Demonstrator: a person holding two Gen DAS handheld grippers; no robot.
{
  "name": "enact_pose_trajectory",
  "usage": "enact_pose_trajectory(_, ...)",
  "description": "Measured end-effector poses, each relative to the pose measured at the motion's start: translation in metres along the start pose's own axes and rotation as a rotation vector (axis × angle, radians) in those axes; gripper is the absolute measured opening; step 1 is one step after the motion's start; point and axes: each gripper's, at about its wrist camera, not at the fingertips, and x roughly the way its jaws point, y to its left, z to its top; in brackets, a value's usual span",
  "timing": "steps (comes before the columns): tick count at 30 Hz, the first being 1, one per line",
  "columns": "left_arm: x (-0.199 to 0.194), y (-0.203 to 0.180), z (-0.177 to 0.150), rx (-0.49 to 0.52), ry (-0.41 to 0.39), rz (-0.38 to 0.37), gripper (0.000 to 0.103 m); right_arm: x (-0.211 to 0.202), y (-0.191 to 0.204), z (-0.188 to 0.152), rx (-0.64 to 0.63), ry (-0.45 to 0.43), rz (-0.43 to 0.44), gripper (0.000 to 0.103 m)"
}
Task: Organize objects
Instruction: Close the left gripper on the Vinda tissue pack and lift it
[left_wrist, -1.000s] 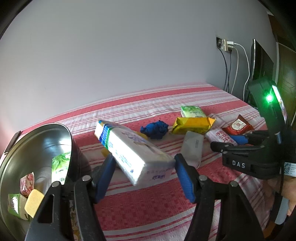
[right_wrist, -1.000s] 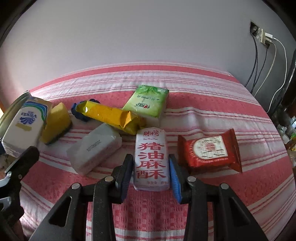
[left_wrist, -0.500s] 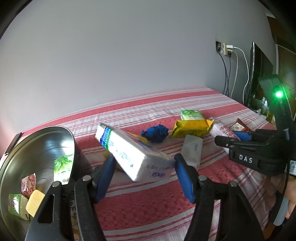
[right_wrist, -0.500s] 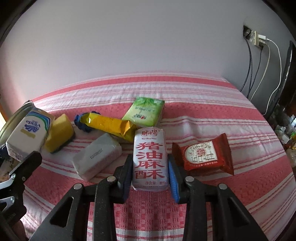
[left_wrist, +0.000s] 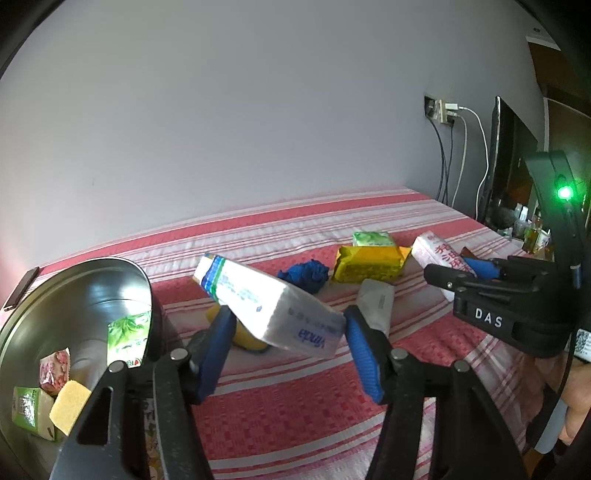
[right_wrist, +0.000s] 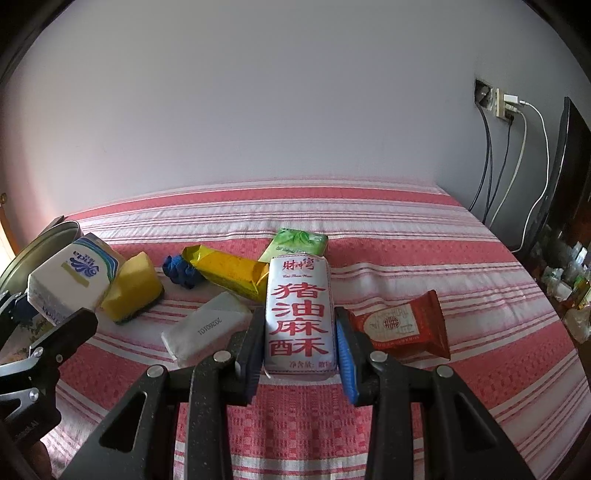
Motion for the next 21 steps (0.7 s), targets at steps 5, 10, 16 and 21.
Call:
enact_pose_trajectory(5,0.000,0.003,-0.001,-0.005,0.005,-0.009,0.059,-0.001,0.002,-0.002,-0.003,-0.005,0.005,0.037)
enact_pose_trajectory(10,0.005,0.005,-0.001,-0.021,0.027,-0.021,0.058,-0.004,0.000,-0.002,0.001,-0.014,0.009,0.037)
enact_pose_trajectory(16,0.011,0.008,-0.002,-0.034,0.065,-0.032,0.059,-0.004,-0.002,-0.002,0.011,-0.015,0.024,0.037)
enact_pose_trajectory(21,0.022,0.008,-0.003,-0.051,0.115,-0.047,0.061,-0.005,-0.004,-0.002,0.014,-0.013,0.032,0.037)
